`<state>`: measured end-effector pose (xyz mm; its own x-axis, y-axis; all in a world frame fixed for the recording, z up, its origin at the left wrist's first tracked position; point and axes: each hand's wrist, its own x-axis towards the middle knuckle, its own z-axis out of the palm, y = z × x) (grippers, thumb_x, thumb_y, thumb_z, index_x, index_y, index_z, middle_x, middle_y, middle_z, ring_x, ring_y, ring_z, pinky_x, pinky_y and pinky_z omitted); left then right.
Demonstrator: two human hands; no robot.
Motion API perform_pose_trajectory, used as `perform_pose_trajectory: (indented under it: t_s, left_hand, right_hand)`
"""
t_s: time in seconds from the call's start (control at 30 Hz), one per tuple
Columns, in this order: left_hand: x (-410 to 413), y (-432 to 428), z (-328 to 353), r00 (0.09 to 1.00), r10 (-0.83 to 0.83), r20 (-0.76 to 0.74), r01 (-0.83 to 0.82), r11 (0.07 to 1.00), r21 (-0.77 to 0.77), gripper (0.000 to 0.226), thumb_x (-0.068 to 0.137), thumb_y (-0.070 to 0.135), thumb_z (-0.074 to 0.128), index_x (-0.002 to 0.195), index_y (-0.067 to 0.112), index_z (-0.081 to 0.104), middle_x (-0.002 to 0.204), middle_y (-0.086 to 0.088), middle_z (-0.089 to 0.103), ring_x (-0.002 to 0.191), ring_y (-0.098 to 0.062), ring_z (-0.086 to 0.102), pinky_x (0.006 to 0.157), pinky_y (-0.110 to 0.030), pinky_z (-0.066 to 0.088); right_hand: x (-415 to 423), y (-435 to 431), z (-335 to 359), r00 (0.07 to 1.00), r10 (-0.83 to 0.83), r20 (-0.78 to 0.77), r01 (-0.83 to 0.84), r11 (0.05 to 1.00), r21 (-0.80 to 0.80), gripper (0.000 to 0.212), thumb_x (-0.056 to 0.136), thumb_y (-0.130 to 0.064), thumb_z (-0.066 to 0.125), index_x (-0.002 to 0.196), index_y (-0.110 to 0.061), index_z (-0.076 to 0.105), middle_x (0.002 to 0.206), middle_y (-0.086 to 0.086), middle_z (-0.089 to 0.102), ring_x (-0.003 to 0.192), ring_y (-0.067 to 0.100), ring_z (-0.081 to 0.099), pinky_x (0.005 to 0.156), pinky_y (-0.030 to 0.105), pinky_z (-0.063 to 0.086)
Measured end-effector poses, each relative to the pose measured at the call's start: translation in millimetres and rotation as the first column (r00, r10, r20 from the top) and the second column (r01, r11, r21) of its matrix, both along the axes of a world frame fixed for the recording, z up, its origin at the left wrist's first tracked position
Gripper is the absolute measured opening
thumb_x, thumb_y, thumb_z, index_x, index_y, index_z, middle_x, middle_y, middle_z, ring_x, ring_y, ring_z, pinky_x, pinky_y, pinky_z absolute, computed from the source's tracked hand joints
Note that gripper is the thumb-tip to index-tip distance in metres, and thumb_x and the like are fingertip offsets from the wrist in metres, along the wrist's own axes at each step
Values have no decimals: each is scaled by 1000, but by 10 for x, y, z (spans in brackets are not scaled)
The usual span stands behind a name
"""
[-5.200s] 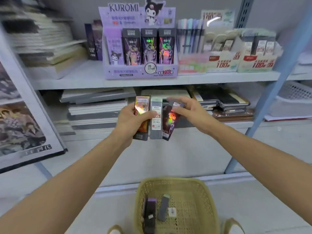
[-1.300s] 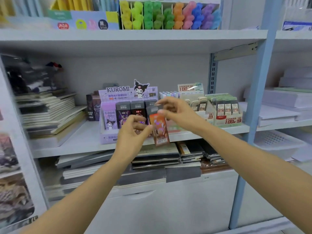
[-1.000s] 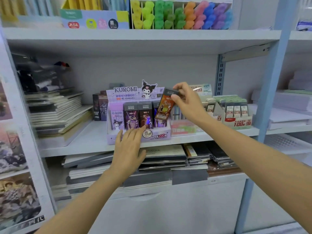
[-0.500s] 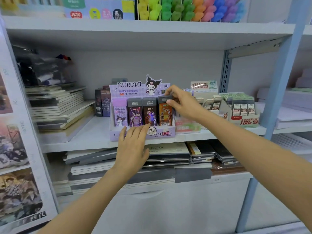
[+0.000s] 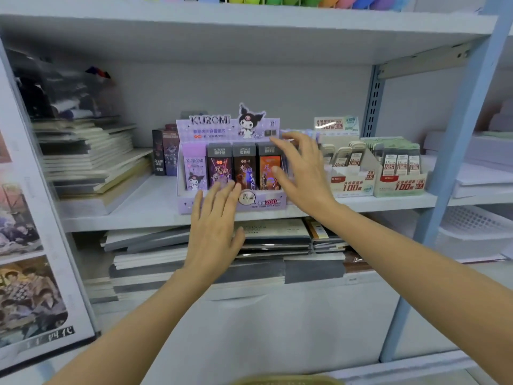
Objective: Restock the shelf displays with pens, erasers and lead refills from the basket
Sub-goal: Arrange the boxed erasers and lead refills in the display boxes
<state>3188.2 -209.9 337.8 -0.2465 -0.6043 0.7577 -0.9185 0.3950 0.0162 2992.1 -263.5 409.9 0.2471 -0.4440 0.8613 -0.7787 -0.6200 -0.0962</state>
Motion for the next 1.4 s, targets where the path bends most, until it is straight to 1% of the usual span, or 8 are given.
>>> perform_pose_trajectory:
  t_s: [0.13, 0.27, 0.57, 0.67, 0.73, 0.93, 1.13, 1.4]
  left_hand:
    - [21, 124, -523, 992, -17, -129, 3, 994, -108, 56, 76, 6, 69, 129, 5, 54, 126, -18, 52, 118, -34, 42, 102, -47, 32]
    - [88, 231, -1417, 996, -60, -68, 75, 970, 230, 35, 75, -2, 68, 109, 6, 66, 109, -15, 60, 101, -37, 57, 82, -46, 45]
    - [310, 802, -3419, 995, -100, -1, 50, 496, 867, 33, 86, 7, 63, 119, 3, 65, 127, -14, 62, 111, -32, 60, 89, -35, 49]
    - [298, 1005, -3745, 978, -171, 118, -12, 521, 853, 60, 56, 10, 90, 111, -1, 70, 117, -18, 68, 102, -36, 69, 72, -40, 60]
    - [295, 1100, -3893, 967, -187, 171, -44, 540, 841, 56, 75, 21, 79, 125, 1, 63, 136, -15, 57, 126, -36, 54, 93, -45, 52]
    - [275, 1221, -4229, 983, -148, 104, -36, 405, 914, 64, 100, 45, 19, 154, 10, 12, 159, -6, -20, 146, -25, -24, 122, -33, 3]
    - [231, 1239, -4311, 989, -96, 113, -72, 352, 933, 75, 93, 54, 4, 155, 12, 9, 158, 1, -27, 143, -18, -32, 121, -35, 4]
    - [197, 1214, -4263, 986, -84, 147, -102, 393, 914, 54, 103, 42, 29, 151, 19, 29, 163, -3, -8, 148, -24, -20, 121, -39, -3]
  right_hand:
    - [84, 282, -608, 946, 324, 31, -325, 937, 124, 19, 95, -14, 53, 112, -10, 62, 102, 0, 61, 83, 7, 55, 73, 14, 41]
    - [119, 432, -1707, 920, 388, -59, -308, 806, 505, 14, 96, -19, 54, 99, -16, 68, 81, -11, 63, 66, 2, 48, 61, 22, 41]
    - [-17, 831, -4104, 836, 537, -115, 77, 93, 993, 25, 98, -33, 54, 114, -18, 65, 112, 2, 68, 98, 18, 62, 86, 38, 50]
    - [-150, 1137, -4644, 801, 592, -86, 200, -129, 971, 36, 97, -39, 53, 125, -17, 56, 121, 8, 62, 106, 24, 59, 91, 36, 48]
    - [-234, 1334, -4902, 798, 598, -72, 254, -225, 941, 46, 97, -44, 51, 134, -18, 48, 129, 7, 55, 113, 24, 55, 97, 38, 46]
    - [-315, 1524, -5238, 795, 602, -78, 285, -257, 923, 38, 95, -37, 56, 124, -12, 52, 123, 10, 52, 110, 26, 53, 96, 37, 44]
    - [-319, 1588, -5259, 834, 551, -18, 188, -255, 948, 30, 101, -38, 43, 111, -11, 53, 108, 10, 57, 94, 24, 55, 84, 37, 47]
    - [-302, 1584, -5135, 855, 513, 76, 91, -293, 952, 28, 97, -34, 54, 110, -10, 55, 98, 5, 57, 87, 20, 52, 77, 35, 43]
